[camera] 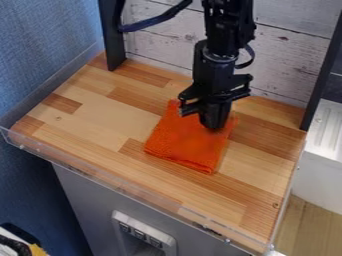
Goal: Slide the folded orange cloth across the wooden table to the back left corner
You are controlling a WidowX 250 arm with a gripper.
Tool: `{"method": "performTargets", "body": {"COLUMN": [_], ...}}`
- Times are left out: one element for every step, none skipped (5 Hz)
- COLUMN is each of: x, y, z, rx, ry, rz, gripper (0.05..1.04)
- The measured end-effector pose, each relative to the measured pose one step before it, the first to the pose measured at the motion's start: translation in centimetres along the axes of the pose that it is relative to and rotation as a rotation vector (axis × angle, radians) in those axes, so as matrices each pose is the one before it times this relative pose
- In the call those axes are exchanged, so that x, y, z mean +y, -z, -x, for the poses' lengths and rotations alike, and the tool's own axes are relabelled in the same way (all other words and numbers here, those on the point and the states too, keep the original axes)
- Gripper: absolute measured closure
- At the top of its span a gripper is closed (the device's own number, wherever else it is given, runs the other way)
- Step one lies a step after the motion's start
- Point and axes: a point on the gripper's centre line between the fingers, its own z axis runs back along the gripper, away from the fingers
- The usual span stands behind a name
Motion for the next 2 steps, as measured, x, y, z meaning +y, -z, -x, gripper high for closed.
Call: {"method": "performTargets", "body": {"x": [-0.028, 0.079], "y": [1.205, 1.297], "z": [0.118, 0.135], "rx": [0.0146, 0.0138], "ry": [0.0067, 0.0072], "rz": [-0.0167, -0.0120], "gripper": [1.024, 1.024]}}
